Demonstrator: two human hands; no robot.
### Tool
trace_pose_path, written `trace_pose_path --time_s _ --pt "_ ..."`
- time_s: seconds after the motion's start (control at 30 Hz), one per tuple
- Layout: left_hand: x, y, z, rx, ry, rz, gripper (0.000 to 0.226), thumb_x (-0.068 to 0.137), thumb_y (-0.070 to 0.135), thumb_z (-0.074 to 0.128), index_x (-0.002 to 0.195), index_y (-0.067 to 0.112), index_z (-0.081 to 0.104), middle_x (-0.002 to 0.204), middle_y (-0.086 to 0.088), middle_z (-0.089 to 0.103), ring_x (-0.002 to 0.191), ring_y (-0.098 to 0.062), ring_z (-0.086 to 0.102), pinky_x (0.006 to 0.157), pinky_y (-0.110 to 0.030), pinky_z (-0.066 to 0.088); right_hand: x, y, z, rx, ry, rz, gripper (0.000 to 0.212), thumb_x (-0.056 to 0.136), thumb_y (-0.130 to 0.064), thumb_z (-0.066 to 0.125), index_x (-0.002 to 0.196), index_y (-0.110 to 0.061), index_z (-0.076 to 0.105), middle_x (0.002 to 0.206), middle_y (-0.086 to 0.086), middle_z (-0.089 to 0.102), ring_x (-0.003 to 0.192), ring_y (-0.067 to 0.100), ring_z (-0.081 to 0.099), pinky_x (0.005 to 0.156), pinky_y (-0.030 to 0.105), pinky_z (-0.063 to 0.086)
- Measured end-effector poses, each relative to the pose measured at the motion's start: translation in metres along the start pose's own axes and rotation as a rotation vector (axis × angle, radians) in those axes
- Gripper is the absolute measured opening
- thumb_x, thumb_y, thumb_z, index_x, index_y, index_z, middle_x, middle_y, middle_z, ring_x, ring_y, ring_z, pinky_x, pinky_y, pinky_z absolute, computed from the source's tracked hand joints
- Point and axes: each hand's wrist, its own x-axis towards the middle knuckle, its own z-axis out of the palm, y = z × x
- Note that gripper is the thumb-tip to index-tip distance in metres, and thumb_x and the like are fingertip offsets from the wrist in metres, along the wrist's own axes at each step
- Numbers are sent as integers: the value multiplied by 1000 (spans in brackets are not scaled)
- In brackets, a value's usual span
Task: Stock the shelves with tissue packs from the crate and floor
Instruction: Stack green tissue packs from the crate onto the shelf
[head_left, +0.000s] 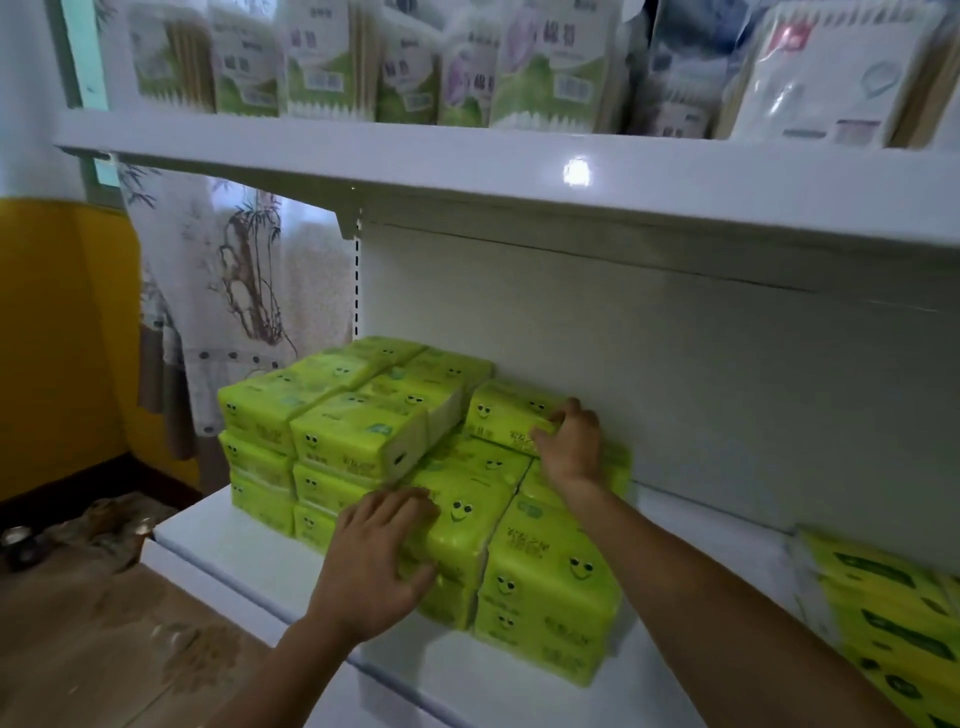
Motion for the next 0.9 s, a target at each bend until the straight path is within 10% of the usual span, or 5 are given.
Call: trace_pose_path --time_s 0.63,0.9 --pt "-62 -43 -2 107 203 183 59 73 47 40 123 21 57 127 -1 54 116 -19 43 91 -31 32 -86 -39 17 112 138 -467 51 82 -17 57 132 -23 47 132 5 52 121 26 49 92 31 41" --pt "-147 -103 -40 239 212 -7 67 72 55 34 123 19 58 131 -3 54 121 -21 44 93 -35 36 -180 -115 79 262 34 -690 45 83 -19 56 127 -24 50 125 1 56 116 24 51 81 30 40"
